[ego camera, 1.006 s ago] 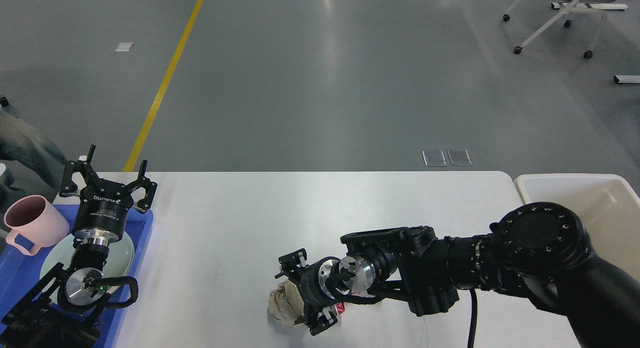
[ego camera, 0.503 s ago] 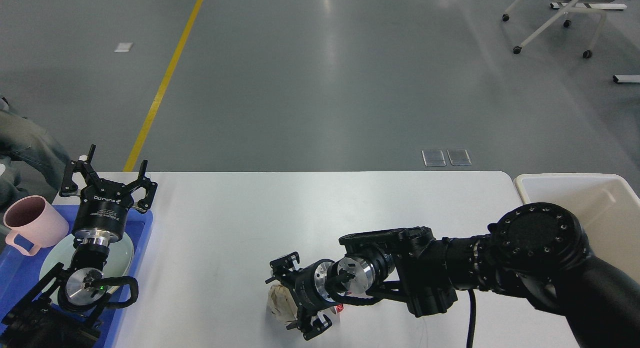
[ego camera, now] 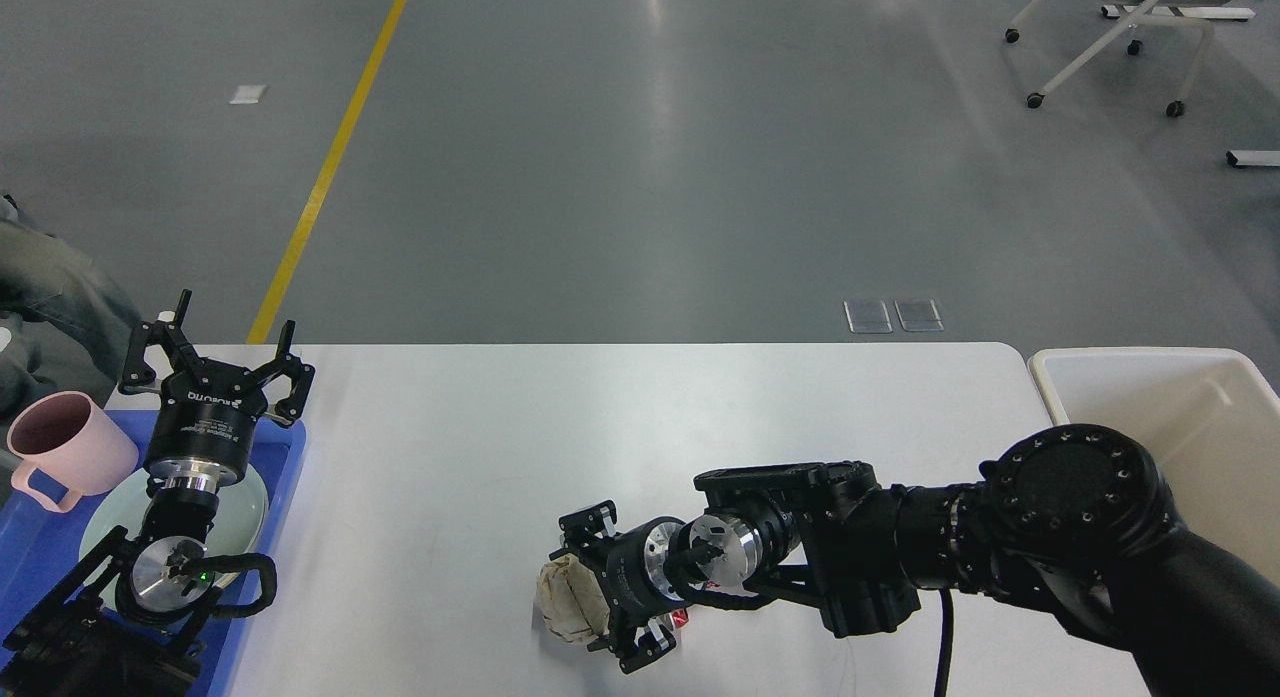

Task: Tidy desktop
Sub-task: 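Lower the right gripper onto the crumpled beige napkin and grasp it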

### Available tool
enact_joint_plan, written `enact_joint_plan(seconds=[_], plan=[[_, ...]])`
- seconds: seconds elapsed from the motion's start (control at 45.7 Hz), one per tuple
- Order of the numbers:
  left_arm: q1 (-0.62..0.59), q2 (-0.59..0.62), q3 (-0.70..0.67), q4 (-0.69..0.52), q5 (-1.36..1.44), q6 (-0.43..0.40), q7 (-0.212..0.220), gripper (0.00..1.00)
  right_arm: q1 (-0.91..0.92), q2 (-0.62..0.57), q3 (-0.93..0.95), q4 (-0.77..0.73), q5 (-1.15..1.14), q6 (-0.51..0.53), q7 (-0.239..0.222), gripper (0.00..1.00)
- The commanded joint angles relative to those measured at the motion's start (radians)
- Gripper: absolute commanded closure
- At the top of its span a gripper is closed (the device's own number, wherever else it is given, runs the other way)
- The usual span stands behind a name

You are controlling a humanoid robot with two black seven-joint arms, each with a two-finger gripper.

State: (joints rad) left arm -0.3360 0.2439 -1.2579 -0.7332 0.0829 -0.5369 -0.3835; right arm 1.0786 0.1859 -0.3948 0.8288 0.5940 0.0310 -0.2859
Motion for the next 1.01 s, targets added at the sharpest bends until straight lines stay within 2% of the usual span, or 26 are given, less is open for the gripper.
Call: enact_joint_plan(seconds=[0.0,0.328,0.438,0.503,0.656,0.744,0.809,0.984], plan=[[0.0,0.0,0.0,0.0,0.0,0.0,0.0,0.04,-0.02,-0.002,0.001,-0.014,-0.016,0.001,0.001,0.0],[0.0,0.0,0.0,0.0,0.0,0.0,0.0,0.04,-0.028,-0.002,0.001,-0.017,-0.026,0.001,0.005,0.0],[0.0,0.0,0.0,0.0,0.0,0.0,0.0,0.04,-0.028,-0.003,0.001,-0.016,-0.025,0.001,0.005,0.08],[0.0,0.0,0.0,0.0,0.0,0.0,0.0,0.04,-0.028,-0.002,0.001,-0.016,-0.025,0.003,0.005,0.2],[0.0,0.0,0.0,0.0,0.0,0.0,0.0,0.04,-0.029,-0.002,0.001,-0.011,-0.022,0.006,0.005,0.67],[0.0,0.0,0.0,0.0,0.0,0.0,0.0,0.04,-0.028,-0.002,0.001,-0.01,-0.022,0.007,0.005,0.82],[0.0,0.0,0.0,0.0,0.0,0.0,0.0,0.04,-0.025,0.001,0.001,-0.008,-0.023,0.015,0.005,1.0],[0.0,0.002,0.0,0.0,0.0,0.0,0.0,0.04,-0.009,0.009,0.001,0.007,-0.011,0.018,0.004,1.0]])
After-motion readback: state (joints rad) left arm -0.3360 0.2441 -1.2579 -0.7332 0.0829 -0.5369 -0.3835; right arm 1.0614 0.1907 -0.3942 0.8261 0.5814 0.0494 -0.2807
